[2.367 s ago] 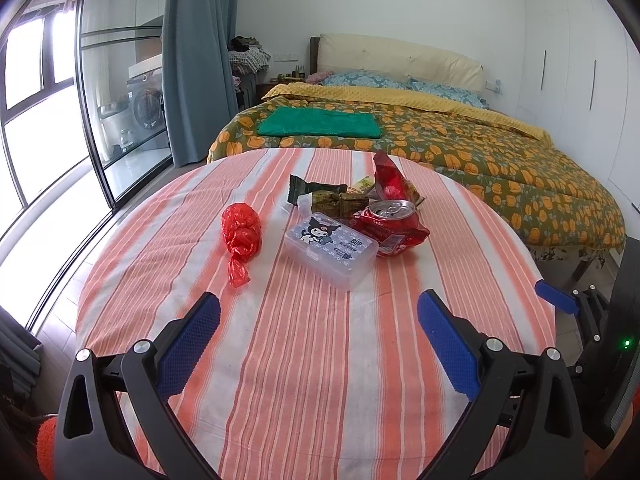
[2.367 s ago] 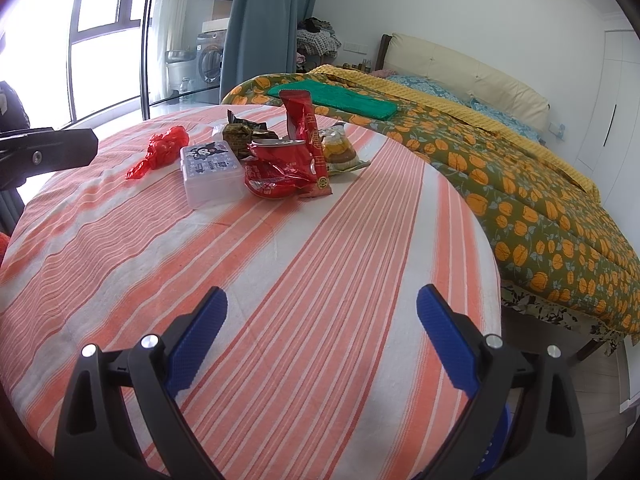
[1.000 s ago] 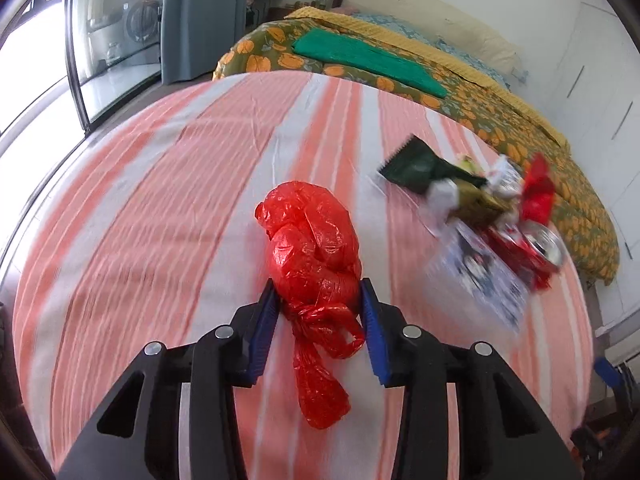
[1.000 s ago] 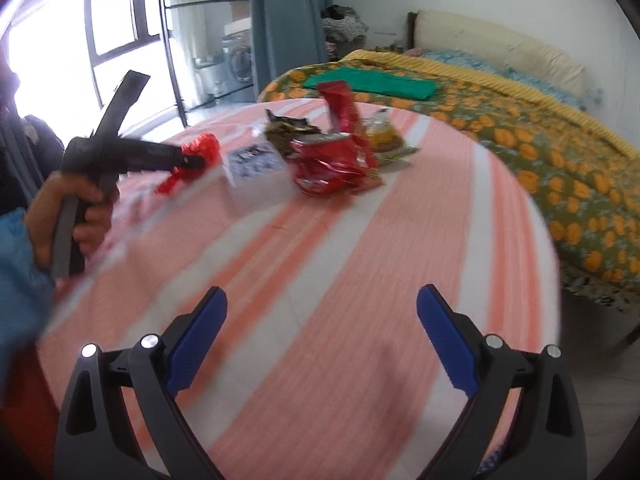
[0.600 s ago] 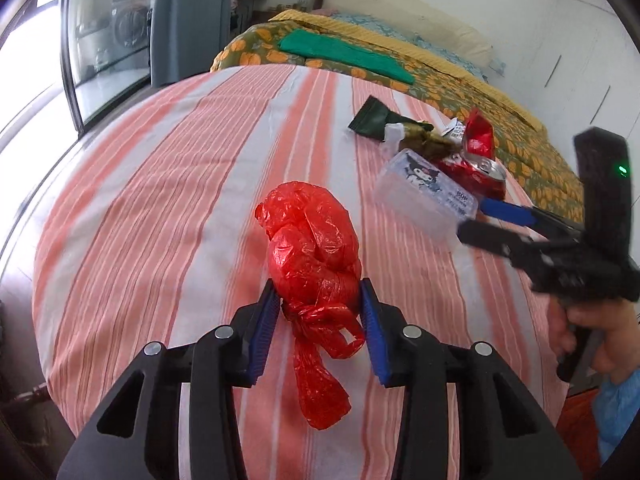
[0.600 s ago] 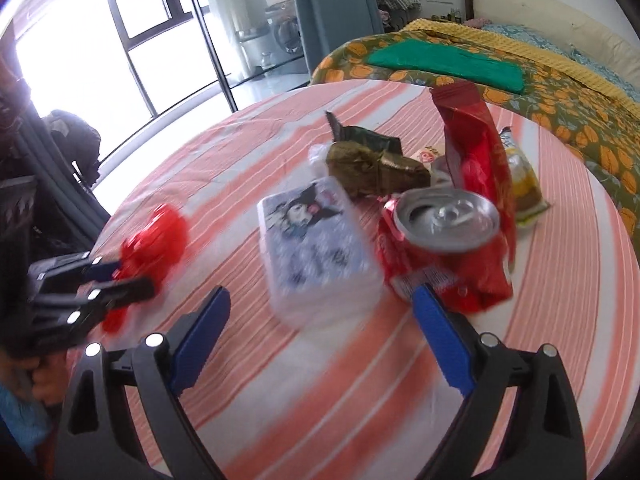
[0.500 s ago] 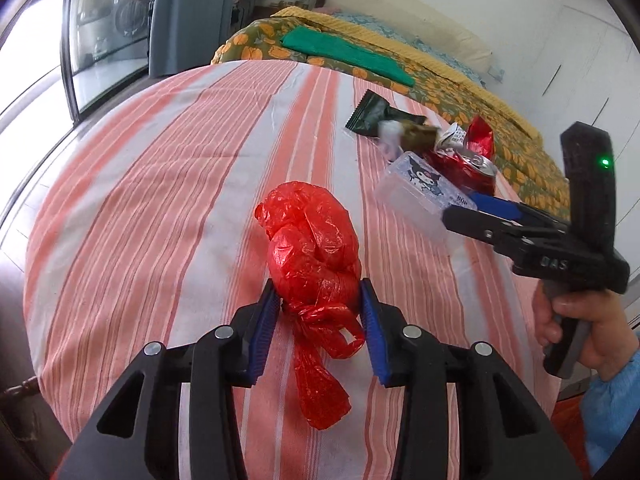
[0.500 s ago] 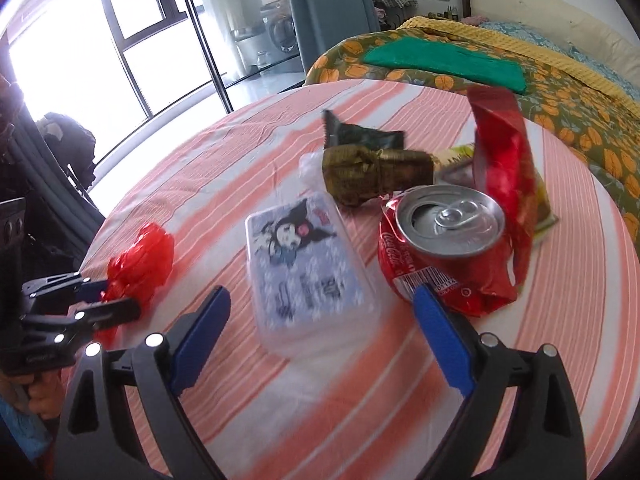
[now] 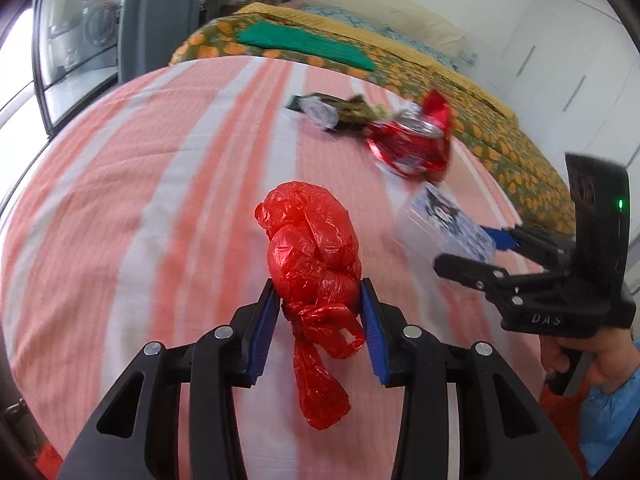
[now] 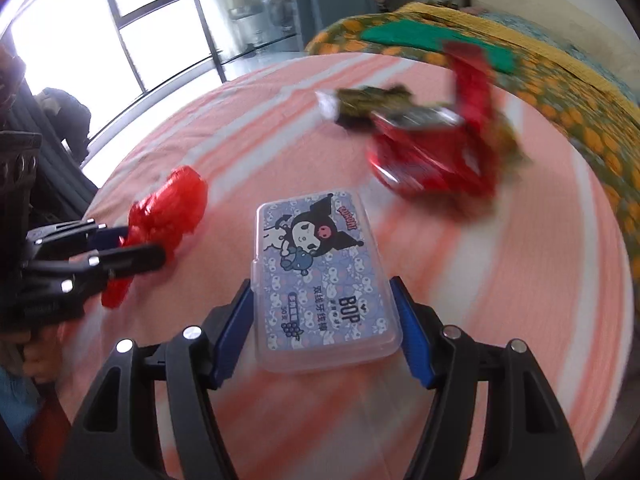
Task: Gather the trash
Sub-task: 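Grasp the red plastic bag with the left tool while the right tool grasps the clear box, then carry both items over the blue wastebasket and open both tools to drop them, then move both tools back over the table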
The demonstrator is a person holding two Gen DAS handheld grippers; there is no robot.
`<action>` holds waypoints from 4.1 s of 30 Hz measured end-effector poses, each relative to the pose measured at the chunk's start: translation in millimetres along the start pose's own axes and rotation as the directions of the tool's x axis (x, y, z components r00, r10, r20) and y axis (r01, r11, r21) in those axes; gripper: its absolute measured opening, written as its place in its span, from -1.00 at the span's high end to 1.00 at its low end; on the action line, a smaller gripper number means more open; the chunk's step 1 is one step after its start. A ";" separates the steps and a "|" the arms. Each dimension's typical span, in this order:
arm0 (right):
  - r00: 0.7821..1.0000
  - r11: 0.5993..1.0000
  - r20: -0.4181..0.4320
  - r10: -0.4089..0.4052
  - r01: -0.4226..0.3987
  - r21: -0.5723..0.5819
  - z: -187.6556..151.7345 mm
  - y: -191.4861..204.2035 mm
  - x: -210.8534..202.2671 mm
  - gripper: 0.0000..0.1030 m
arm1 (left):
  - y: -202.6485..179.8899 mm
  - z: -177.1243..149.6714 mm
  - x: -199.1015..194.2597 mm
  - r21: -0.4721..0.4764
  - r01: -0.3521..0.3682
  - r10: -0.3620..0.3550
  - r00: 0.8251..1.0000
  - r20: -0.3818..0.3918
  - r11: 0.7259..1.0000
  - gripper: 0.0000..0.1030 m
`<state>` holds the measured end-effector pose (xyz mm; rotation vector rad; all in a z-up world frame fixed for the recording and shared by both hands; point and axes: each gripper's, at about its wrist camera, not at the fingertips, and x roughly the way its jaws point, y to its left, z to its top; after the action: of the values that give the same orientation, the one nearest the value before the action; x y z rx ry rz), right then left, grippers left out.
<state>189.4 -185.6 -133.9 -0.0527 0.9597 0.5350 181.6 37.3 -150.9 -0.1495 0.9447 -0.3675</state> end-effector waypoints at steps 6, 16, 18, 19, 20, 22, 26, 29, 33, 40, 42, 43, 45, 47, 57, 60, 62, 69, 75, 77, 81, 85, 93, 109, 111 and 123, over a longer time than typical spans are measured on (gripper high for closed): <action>0.997 0.991 -0.050 -0.064 0.069 0.114 -70.5 -23.9 -48.7 -0.26 | -50.6 -22.9 10.3 0.103 0.004 0.001 0.999 -0.043 0.995 0.04; 0.994 0.995 -0.074 -0.082 0.086 0.048 -47.8 -22.1 -51.0 -0.58 | -59.6 -23.2 8.1 0.134 -0.101 0.104 0.995 -0.011 0.986 -0.61; 0.992 0.996 -0.091 -0.090 0.091 0.004 -36.2 -18.4 -45.0 -0.58 | -53.9 -20.3 10.7 0.125 -0.129 0.132 0.991 -0.020 0.984 -0.61; 0.990 0.996 -0.111 -0.088 0.087 -0.010 -32.6 -17.2 -41.2 -0.57 | -51.3 -19.3 12.5 0.118 -0.137 0.141 0.990 -0.026 0.983 -0.61; 0.987 0.996 -0.134 -0.086 0.084 -0.015 -29.0 -17.1 -36.2 -0.38 | -49.4 -19.0 13.0 0.114 -0.143 0.147 0.989 -0.029 0.983 -0.59; 0.983 0.997 -0.166 -0.082 0.079 -0.021 -26.0 -17.8 -31.4 -0.20 | -50.0 -18.8 12.9 0.128 -0.152 0.156 0.987 -0.027 0.980 -0.35; 0.992 0.997 -0.110 -0.068 0.070 0.016 -28.8 -27.1 -52.5 -0.20 | -56.9 -17.9 11.4 0.156 -0.137 0.142 0.990 -0.024 0.978 0.19; 0.998 0.993 -0.043 -0.039 0.043 0.109 -38.3 -53.5 -82.7 -0.20 | -75.0 -17.1 8.9 0.171 -0.095 0.100 0.995 -0.021 0.981 0.21; 0.996 0.962 0.027 -0.090 0.080 0.260 -65.1 -117.9 -126.0 -0.20 | -122.3 -15.5 8.3 0.211 0.013 -0.005 0.999 -0.037 0.977 0.21; 0.969 0.875 0.002 -0.247 0.222 0.431 -128.5 -227.9 -168.7 -0.20 | -249.1 -20.0 29.6 0.317 0.221 -0.189 0.974 -0.127 0.922 0.20; 0.962 0.849 -0.015 -0.274 0.249 0.467 -147.8 -253.2 -170.8 -0.20 | -286.7 -25.9 43.1 0.346 0.248 -0.206 0.966 -0.155 0.905 0.20; 0.960 0.839 -0.020 -0.280 0.255 0.481 -155.2 -261.8 -169.8 -0.20 | -307.8 -30.3 52.6 0.362 0.265 -0.216 0.961 -0.171 0.894 0.20; 0.954 0.816 -0.031 -0.297 0.271 0.511 -175.1 -281.9 -165.7 -0.20 | -336.5 -38.1 71.0 0.383 0.275 -0.213 0.957 -0.196 0.882 0.20; 0.952 0.798 -0.040 -0.303 0.276 0.536 -190.8 -296.8 -162.1 -0.20 | -360.0 -46.8 92.4 0.399 0.278 -0.202 0.954 -0.222 0.874 0.20; 0.964 0.764 -0.052 -0.263 0.240 0.599 -210.0 -338.3 -139.4 -0.20 | -405.8 -66.9 177.6 0.416 0.230 -0.116 0.953 -0.280 0.880 0.19; 0.972 0.757 -0.051 -0.230 0.212 0.619 -213.2 -345.5 -131.5 -0.22 | -412.5 -69.7 191.7 0.426 0.214 -0.105 0.959 -0.264 0.879 0.06; 0.974 0.743 -0.038 -0.222 0.195 0.640 -213.3 -351.5 -130.2 -0.55 | -411.9 -68.6 201.6 0.420 0.185 -0.089 0.967 -0.238 0.888 -0.43; 0.938 0.694 0.045 -0.344 0.222 0.685 -208.0 -357.5 -174.5 -0.63 | -408.5 -57.5 176.2 0.377 0.221 -0.155 0.968 -0.199 0.899 -0.60; 0.876 0.667 0.104 -0.470 0.276 0.691 -198.6 -343.9 -215.3 -0.77 | -383.0 -43.3 96.0 0.383 0.258 -0.246 0.966 -0.083 0.887 -0.80; 0.859 0.681 0.129 -0.495 0.292 0.672 -191.8 -330.8 -223.6 -0.77 | -362.7 -42.6 77.0 0.395 0.223 -0.224 0.974 -0.044 0.891 -0.83; 0.840 0.746 0.198 -0.505 0.310 0.589 -168.3 -287.3 -226.5 -0.77 | -308.6 -45.8 60.8 0.400 0.093 -0.101 0.995 -0.001 0.912 -0.83; 0.846 0.827 0.256 -0.467 0.316 0.465 -138.4 -236.8 -213.0 -0.77 | -243.3 -44.7 55.8 0.346 -0.028 0.023 1.000 0.021 0.938 -0.83; 0.897 0.939 0.287 -0.336 0.296 0.173 -85.4 -133.4 -147.7 -0.77 | -145.2 -16.4 37.4 0.233 -0.210 0.200 0.978 0.065 0.950 -0.89; 0.958 0.971 0.166 -0.233 0.239 -0.017 -49.3 -37.3 -51.8 -0.77 | -79.5 7.0 59.6 0.214 -0.222 0.232 0.972 -0.025 0.951 -0.91; 0.962 0.972 0.149 -0.230 0.235 -0.016 -47.8 -39.5 -44.3 -0.77 | -79.2 5.6 58.9 0.214 -0.219 0.230 0.973 -0.026 0.952 -0.91; 0.973 0.975 0.105 -0.207 0.214 -0.063 -50.0 -34.1 -24.7 -0.79 | -85.9 67.7 103.9 0.273 -0.104 0.123 0.991 -0.055 0.956 -0.91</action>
<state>155.5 -239.1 -150.0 -0.1909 0.8270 0.3731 270.9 -83.3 -166.4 0.1677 0.9595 -0.3932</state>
